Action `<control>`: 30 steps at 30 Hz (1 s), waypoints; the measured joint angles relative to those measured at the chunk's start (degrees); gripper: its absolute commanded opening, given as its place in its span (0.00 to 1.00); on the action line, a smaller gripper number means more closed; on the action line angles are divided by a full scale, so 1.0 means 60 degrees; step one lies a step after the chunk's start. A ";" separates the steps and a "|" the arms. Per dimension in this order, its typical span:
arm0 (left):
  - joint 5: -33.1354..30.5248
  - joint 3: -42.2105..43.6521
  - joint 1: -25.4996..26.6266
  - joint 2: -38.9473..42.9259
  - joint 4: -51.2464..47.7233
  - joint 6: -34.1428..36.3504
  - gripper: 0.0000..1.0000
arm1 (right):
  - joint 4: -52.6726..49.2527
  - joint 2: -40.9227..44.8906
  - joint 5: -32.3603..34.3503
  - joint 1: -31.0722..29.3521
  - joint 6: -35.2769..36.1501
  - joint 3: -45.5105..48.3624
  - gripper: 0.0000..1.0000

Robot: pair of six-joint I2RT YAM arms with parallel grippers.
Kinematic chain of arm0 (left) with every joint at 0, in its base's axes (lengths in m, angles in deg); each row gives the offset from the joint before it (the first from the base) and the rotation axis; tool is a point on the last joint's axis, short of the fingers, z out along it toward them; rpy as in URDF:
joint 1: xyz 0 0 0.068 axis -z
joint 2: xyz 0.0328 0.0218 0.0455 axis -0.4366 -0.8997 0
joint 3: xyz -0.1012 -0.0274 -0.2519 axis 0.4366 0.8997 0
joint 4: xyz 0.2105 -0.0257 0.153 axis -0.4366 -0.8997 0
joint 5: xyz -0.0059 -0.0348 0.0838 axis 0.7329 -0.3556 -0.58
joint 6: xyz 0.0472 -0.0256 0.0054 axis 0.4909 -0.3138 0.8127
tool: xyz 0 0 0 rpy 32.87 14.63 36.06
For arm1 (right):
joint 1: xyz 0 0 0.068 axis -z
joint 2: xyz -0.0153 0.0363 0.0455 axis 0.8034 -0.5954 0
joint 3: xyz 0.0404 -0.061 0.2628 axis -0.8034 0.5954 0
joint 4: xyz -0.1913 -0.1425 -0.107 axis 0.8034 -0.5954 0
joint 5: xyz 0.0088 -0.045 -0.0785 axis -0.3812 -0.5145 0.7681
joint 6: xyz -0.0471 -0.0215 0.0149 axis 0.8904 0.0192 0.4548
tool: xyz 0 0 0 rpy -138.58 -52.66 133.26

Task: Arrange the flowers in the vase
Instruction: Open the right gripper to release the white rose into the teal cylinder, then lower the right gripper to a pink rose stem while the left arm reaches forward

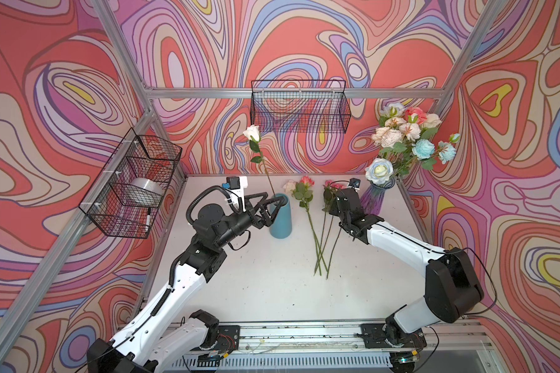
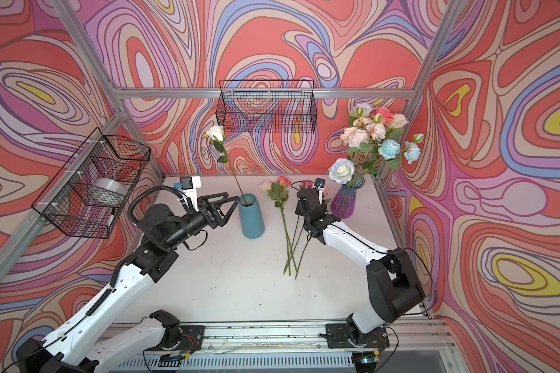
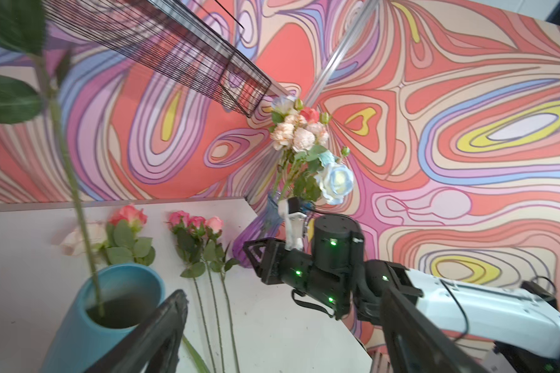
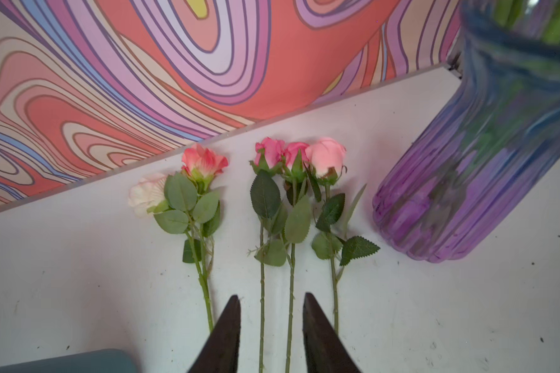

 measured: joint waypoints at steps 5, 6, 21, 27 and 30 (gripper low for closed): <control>0.0372 -0.0044 0.0302 -0.0488 -0.0080 0.0000 0.93 | -0.0630 -0.1209 -0.0605 0.0503 -0.0357 -0.0557 0.33; 0.0372 -0.0044 0.0335 -0.0535 -0.0091 0.0000 0.93 | -0.0758 -0.1483 -0.0710 0.0546 -0.0408 -0.0707 0.33; 0.0397 -0.0044 0.0612 -0.0871 -0.0113 -0.0029 0.94 | -0.1198 -0.3796 -0.2361 0.1122 -0.1086 -0.1300 0.23; 0.0386 -0.0044 0.0612 -0.0936 -0.0117 -0.0029 0.94 | -0.1155 -0.3931 -0.2820 0.1147 -0.1129 -0.1552 0.21; 0.0324 -0.0044 0.0612 -0.0940 -0.0153 0.0011 0.94 | -0.1093 -0.3759 -0.2820 0.1144 -0.1206 -0.1351 0.24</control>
